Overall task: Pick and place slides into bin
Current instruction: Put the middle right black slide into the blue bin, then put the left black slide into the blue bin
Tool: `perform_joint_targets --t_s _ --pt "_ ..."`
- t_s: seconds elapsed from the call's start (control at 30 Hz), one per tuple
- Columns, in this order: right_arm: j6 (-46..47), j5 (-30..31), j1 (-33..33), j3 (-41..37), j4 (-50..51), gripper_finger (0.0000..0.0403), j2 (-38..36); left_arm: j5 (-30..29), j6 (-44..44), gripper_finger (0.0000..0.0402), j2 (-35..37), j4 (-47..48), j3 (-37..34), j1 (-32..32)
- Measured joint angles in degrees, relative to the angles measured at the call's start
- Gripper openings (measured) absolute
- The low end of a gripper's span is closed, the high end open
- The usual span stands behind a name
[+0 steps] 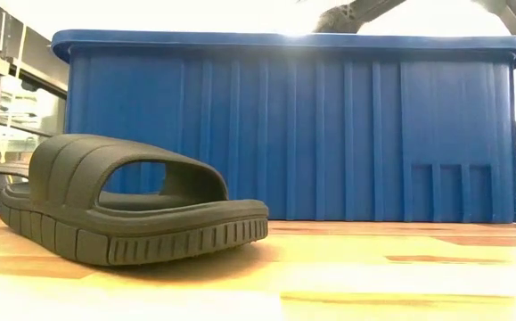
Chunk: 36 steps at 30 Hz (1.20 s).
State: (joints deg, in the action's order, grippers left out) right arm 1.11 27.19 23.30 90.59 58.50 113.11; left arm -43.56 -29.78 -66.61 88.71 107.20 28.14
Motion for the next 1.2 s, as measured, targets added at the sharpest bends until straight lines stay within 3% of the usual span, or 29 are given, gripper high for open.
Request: perform_joint_targets --t_s 0.43,0.77,1.03,1.2 --pt "0.40 -3.70 0.10 0.40 0.55 0.0003 2.68 1.69 0.17 0.0111 0.00 0.00 0.00 0.00" --pt "0.06 -5.75 -0.08 0.50 0.78 0.0086 2.31 1.69 0.15 0.0111 0.02 0.00 0.00 0.00" --pt "-1.11 -3.64 -0.17 0.52 0.82 0.0107 -3.88 3.70 -1.13 0.0111 0.52 0.12 0.00 -0.04" --pt "2.36 -6.96 -0.65 0.52 -1.48 0.0106 -11.92 8.63 -11.24 0.0111 3.55 1.57 -0.02 -0.05"
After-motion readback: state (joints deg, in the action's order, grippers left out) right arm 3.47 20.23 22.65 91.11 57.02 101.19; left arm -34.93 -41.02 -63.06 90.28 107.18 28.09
